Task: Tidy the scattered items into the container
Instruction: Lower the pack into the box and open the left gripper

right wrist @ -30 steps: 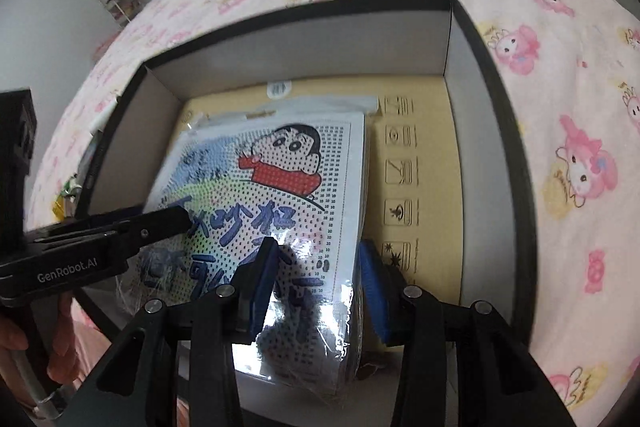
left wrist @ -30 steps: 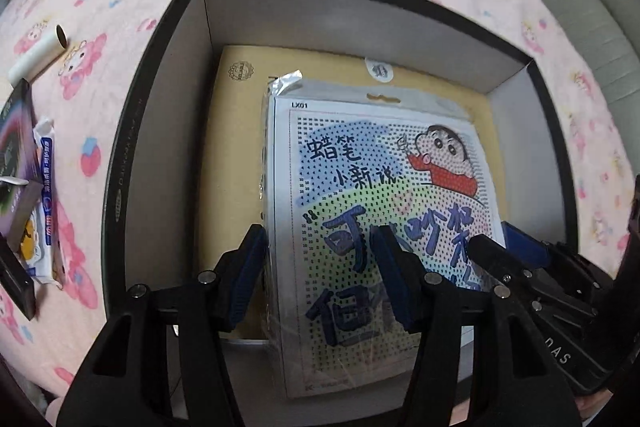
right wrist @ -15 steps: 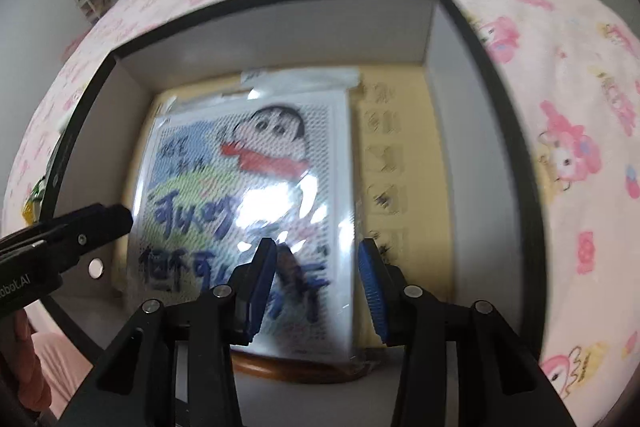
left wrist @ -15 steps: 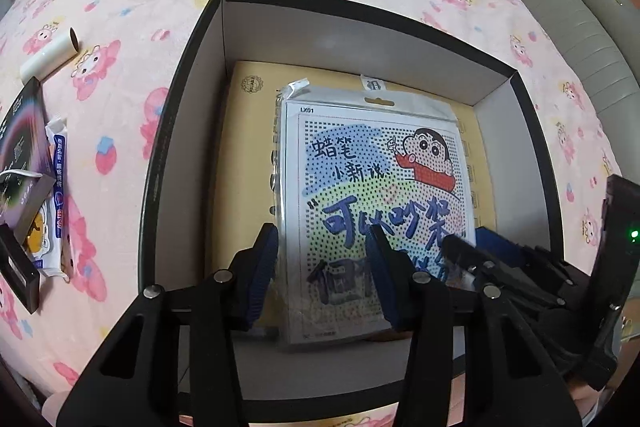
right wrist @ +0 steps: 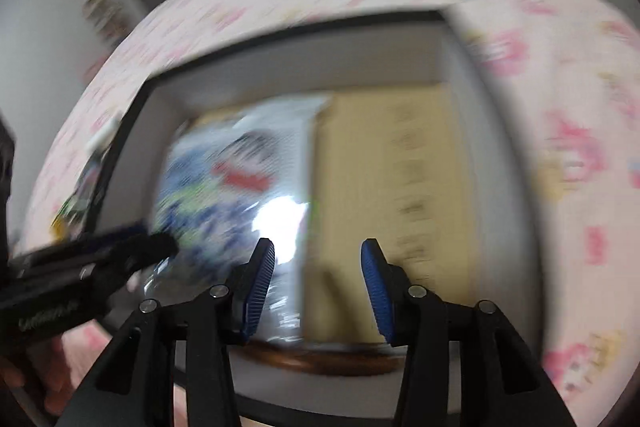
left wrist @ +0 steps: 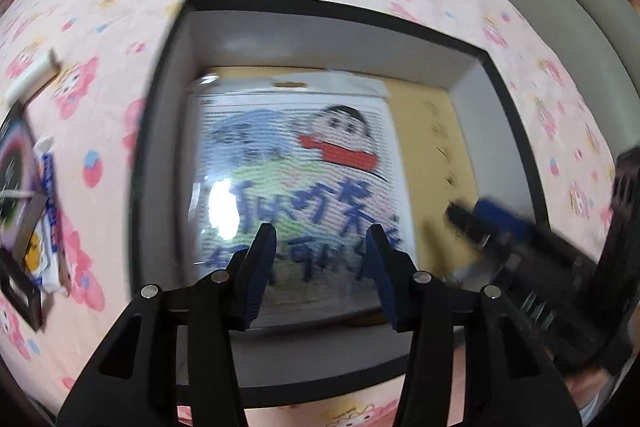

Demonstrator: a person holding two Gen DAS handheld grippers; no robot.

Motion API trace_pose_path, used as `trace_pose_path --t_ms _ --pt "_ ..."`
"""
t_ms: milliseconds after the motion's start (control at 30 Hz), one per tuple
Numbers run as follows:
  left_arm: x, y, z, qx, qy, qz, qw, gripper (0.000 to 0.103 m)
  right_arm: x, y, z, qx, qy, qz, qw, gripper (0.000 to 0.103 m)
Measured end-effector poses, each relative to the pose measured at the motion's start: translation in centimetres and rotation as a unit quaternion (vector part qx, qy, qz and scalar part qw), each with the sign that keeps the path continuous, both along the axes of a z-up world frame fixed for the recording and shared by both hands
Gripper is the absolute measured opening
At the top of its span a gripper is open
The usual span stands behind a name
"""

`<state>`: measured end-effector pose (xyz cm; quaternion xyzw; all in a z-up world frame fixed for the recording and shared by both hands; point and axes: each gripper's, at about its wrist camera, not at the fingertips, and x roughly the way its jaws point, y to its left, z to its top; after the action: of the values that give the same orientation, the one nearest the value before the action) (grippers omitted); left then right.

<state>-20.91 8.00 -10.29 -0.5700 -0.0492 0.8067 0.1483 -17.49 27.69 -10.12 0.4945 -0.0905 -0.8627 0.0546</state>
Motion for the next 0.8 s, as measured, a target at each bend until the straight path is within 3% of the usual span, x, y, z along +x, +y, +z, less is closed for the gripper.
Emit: trace_pose_path --t_ms 200,333,433,633,800 --pt "0.1 5.2 -1.0 -0.027 -0.01 -0.065 0.9974 0.056 1.3 1.0 2.0 0.028 0.061 -0.009 0.998 0.04" --pt "-0.2 8.0 -1.7 -0.05 -0.012 -0.094 0.9943 0.057 2.2 2.1 2.2 0.018 0.061 -0.01 0.998 0.04" --pt "-1.0 9.3 -2.5 -0.088 -0.017 -0.089 0.992 0.058 0.4 -0.5 1.9 0.018 0.062 -0.021 0.998 0.04" --pt "-1.7 10.5 -3.9 -0.166 -0.022 -0.08 0.9827 0.057 -0.9 -1.0 1.1 0.023 0.056 -0.037 0.997 0.04" --pt "-2.2 9.8 -4.2 -0.172 -0.03 -0.08 0.9813 0.064 -1.2 -0.9 1.0 0.012 0.051 -0.033 0.998 0.04"
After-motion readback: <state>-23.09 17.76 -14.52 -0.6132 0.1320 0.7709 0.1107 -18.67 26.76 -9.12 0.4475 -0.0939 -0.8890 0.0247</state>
